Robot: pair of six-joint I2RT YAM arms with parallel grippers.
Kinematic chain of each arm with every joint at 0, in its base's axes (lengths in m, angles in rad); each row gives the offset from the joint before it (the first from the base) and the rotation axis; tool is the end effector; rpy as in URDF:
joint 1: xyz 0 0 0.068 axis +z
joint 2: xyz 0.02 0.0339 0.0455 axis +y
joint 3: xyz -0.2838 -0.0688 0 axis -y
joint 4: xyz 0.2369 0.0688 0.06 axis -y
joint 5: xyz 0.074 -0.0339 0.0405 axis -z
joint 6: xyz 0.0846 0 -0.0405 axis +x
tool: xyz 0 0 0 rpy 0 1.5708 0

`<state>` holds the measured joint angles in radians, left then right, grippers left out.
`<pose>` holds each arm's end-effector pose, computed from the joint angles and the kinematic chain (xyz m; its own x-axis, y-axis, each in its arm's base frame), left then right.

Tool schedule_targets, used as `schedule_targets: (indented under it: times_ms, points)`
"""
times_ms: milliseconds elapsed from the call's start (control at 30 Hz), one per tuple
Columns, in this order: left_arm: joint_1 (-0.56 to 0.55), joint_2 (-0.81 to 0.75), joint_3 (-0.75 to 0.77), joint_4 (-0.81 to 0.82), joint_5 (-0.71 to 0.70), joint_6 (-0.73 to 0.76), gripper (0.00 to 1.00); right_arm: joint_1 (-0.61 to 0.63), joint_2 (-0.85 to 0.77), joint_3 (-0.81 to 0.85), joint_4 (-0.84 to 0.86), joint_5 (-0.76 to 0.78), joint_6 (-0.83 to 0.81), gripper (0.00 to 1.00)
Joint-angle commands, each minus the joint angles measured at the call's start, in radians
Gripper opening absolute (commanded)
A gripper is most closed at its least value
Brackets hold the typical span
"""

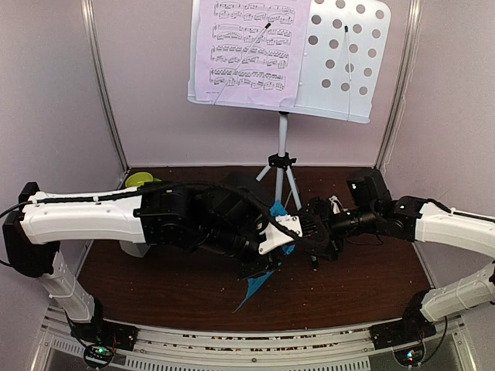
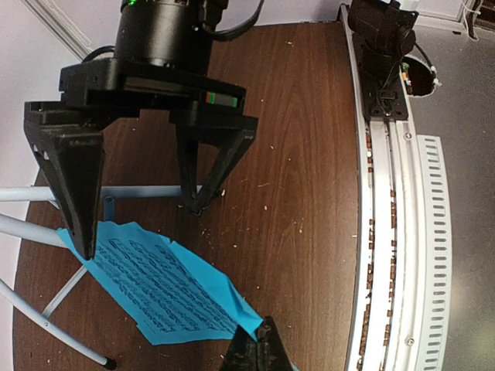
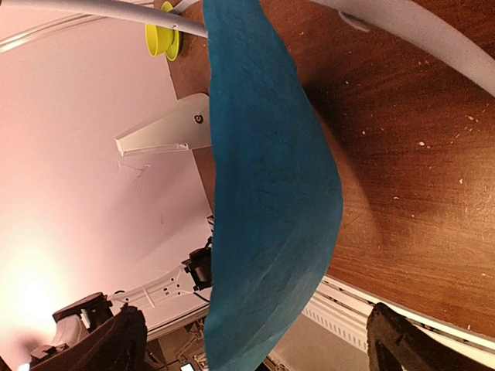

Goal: Set up the instrument practice props

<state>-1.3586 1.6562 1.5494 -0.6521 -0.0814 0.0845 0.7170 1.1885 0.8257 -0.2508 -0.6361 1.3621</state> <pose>0.0912 -0.3906 0.3217 -0.0632 0.6929 -0.7183 0.9707 0.2099 0.1170 0.1728 0.2173 0.2670 -0.9652 0.2026 0.1653 0.2392 0.4297 0.8707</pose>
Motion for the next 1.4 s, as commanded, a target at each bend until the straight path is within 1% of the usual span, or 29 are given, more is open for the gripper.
schedule_targets:
  times_ms: [0, 100, 167, 300, 467, 667, 767, 800, 833, 867, 900, 933, 967, 1033, 1100, 1200, 1267, 1367]
  points:
    - [-0.005, 0.011, 0.035, 0.015, 0.034, 0.043, 0.00, -0.007, -0.004, -0.007, 0.059, 0.029, 0.071, 1.00]
    - [-0.005, 0.010, 0.033, 0.012, 0.038, 0.055, 0.00, -0.007, -0.006, -0.001, 0.049, 0.050, 0.071, 1.00]
    - [-0.005, 0.010, 0.034, 0.012, 0.041, 0.063, 0.00, -0.005, 0.024, -0.002, 0.050, 0.041, 0.074, 0.99]
    - [-0.005, 0.017, 0.044, 0.010, 0.058, 0.099, 0.00, 0.011, 0.093, 0.039, 0.056, 0.032, 0.073, 0.87]
    - [-0.015, 0.068, 0.121, -0.054, 0.049, 0.160, 0.00, 0.050, 0.138, 0.124, -0.127, 0.080, -0.020, 0.64]
    - [-0.030, 0.105, 0.184, -0.116, 0.015, 0.197, 0.00, 0.054, 0.137, 0.142, -0.227, 0.105, -0.075, 0.28]
    - [-0.031, 0.108, 0.191, -0.139, -0.018, 0.173, 0.00, 0.054, 0.149, 0.173, -0.272, 0.104, -0.127, 0.12]
    - [-0.031, 0.108, 0.190, -0.150, -0.040, 0.154, 0.03, 0.054, 0.148, 0.178, -0.271, 0.099, -0.139, 0.07]
    - [-0.030, 0.108, 0.188, -0.169, -0.060, 0.130, 0.08, 0.055, 0.145, 0.182, -0.266, 0.097, -0.146, 0.03]
    - [-0.025, 0.105, 0.184, -0.190, -0.076, 0.104, 0.12, 0.054, 0.141, 0.184, -0.247, 0.088, -0.152, 0.01]
    - [-0.016, 0.094, 0.172, -0.209, -0.078, 0.070, 0.17, 0.055, 0.135, 0.185, -0.219, 0.078, -0.157, 0.00]
    - [-0.001, 0.061, 0.147, -0.212, -0.066, 0.036, 0.26, 0.055, 0.125, 0.184, -0.190, 0.072, -0.164, 0.00]
    - [0.017, 0.020, 0.105, -0.200, -0.043, -0.006, 0.33, 0.055, 0.114, 0.186, -0.155, 0.070, -0.187, 0.00]
    - [0.055, -0.092, -0.006, -0.136, -0.005, -0.080, 0.46, 0.056, 0.087, 0.193, -0.117, 0.072, -0.237, 0.00]
    - [0.085, -0.221, -0.157, -0.024, 0.019, -0.143, 0.60, 0.059, 0.060, 0.191, -0.070, 0.061, -0.285, 0.00]
    - [0.113, -0.405, -0.325, 0.114, -0.001, -0.244, 0.79, 0.065, 0.022, 0.198, -0.050, 0.067, -0.388, 0.00]
    - [0.122, -0.501, -0.419, 0.193, -0.017, -0.303, 0.85, 0.069, -0.013, 0.186, -0.021, 0.062, -0.457, 0.00]
    - [0.132, -0.614, -0.529, 0.287, -0.054, -0.385, 0.87, 0.077, -0.069, 0.145, 0.049, 0.035, -0.551, 0.00]
